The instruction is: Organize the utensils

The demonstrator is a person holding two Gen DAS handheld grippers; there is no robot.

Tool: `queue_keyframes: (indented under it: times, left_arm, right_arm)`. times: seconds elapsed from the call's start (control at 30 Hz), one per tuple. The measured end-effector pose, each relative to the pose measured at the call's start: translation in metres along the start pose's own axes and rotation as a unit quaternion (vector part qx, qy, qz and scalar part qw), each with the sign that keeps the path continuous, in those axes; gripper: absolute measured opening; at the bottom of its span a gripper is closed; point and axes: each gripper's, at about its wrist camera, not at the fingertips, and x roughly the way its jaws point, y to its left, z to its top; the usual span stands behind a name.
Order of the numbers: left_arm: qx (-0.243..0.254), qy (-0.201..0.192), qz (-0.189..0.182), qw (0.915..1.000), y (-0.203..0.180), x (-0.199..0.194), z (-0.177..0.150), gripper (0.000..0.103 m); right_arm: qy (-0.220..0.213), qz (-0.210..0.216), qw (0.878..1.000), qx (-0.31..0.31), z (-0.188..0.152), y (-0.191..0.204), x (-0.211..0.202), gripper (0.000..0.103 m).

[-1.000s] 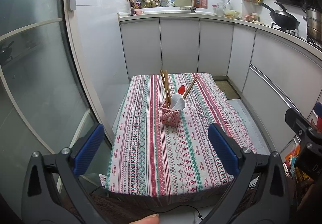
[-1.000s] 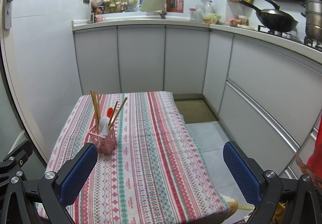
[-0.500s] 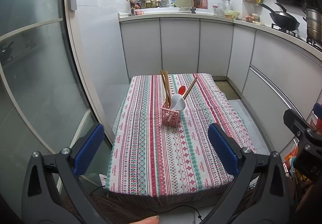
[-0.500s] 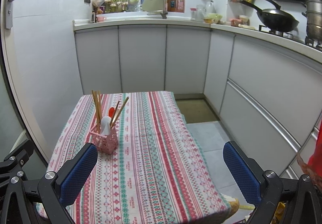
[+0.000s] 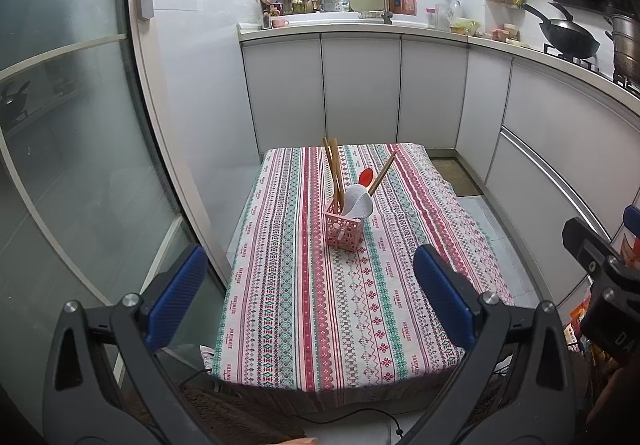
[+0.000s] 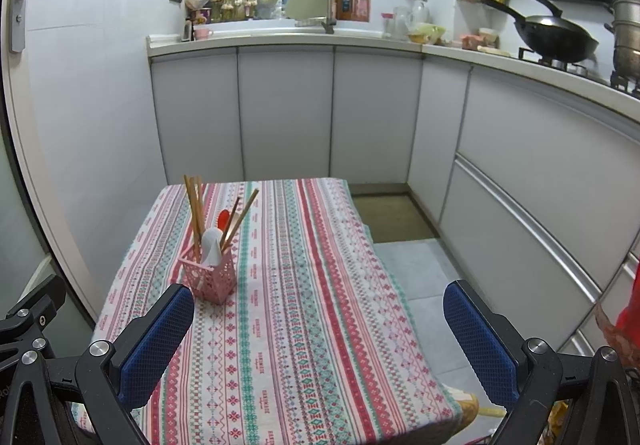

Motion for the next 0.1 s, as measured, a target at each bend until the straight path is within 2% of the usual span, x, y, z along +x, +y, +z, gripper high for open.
queue_keyframes:
  times: [0.1]
  left_arm:
    - [0.001,0.001,-0.001,1.0,-0.0005,0.0054,-0.0001,0.102]
  right_arm:
    - [0.002,0.001,1.0,0.0,0.0009,0.0001,0.005,0.102]
